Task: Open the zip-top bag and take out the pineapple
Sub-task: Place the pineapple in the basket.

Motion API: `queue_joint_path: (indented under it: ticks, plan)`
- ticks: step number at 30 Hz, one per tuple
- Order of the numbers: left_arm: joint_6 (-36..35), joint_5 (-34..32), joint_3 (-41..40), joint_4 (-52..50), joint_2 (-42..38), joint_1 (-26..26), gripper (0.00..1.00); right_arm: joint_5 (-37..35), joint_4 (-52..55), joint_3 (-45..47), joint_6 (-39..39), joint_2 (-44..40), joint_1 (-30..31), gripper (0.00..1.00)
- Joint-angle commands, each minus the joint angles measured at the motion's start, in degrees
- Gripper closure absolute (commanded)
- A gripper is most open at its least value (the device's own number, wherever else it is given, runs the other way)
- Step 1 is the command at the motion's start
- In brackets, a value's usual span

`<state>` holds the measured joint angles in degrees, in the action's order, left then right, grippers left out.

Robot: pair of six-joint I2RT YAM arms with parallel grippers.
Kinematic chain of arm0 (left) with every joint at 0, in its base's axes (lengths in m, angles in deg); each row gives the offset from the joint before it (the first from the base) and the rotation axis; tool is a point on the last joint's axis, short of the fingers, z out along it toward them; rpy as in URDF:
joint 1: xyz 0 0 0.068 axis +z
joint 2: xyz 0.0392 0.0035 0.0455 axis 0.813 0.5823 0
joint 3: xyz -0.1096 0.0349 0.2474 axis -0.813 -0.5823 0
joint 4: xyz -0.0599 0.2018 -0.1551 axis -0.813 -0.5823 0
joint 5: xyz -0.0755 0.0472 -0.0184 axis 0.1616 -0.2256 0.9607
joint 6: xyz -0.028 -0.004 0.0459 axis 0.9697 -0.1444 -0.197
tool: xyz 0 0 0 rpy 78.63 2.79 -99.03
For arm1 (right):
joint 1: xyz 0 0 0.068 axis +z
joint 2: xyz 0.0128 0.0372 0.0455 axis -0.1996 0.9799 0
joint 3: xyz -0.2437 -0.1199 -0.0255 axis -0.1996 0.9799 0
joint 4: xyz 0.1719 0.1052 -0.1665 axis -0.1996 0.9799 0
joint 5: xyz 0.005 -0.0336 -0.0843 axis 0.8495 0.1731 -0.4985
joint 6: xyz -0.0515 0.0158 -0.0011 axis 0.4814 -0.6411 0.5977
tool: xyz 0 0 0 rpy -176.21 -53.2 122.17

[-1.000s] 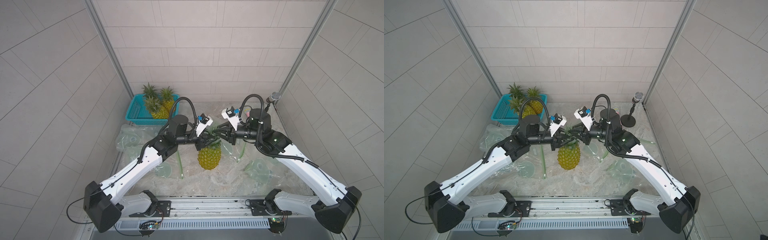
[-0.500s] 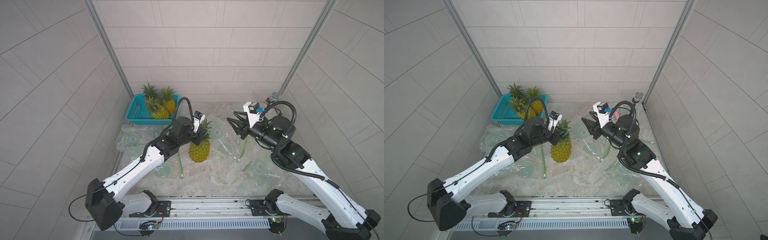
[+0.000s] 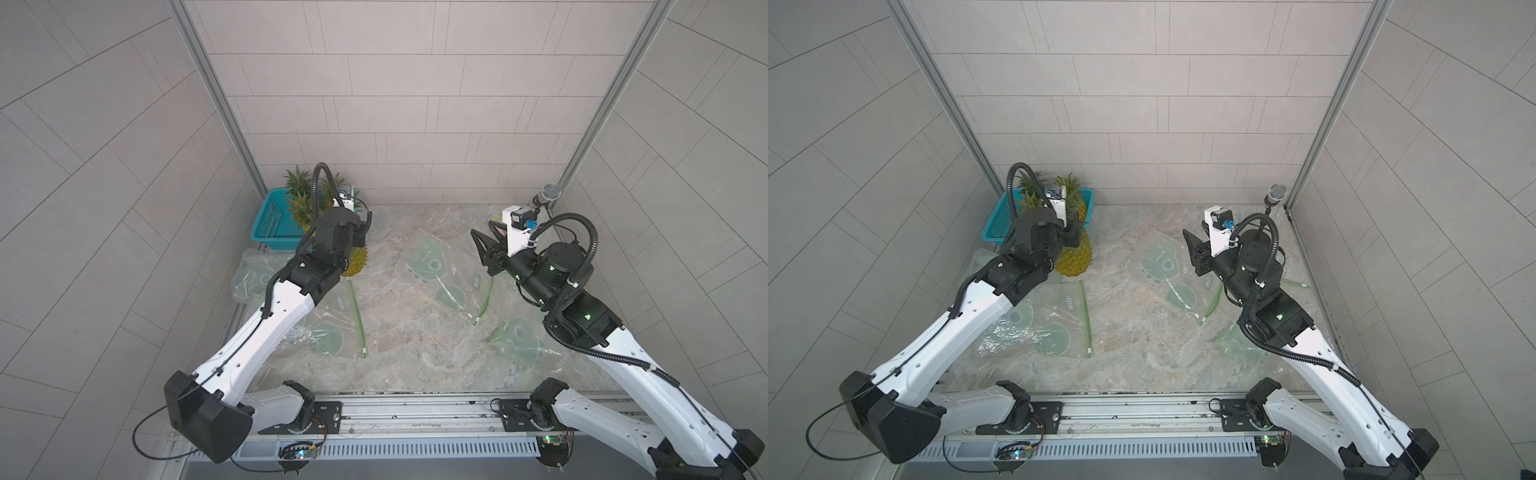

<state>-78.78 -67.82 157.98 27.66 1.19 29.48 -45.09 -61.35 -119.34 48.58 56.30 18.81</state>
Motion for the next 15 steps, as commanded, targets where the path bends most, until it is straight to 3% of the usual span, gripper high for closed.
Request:
queue_joint_path:
  ticks: [1,7,15]
  plan:
    - [0.5,-1.2,1.7,8.1,-2.5,6.4,0.95,-1.5,-0.7,-0.8,0.8,-1.2,-0.7,0.49]
    - [4.4,3.7,3.4,8.1,0.1,18.8,0.95,0.0,0.4,-1.2,1.2,-1.6,-2.4,0.49]
    - [3.9,8.8,7.3,11.5,6.3,29.3,0.95,1.6,1.7,-1.0,1.3,-2.1,-3.7,0.48]
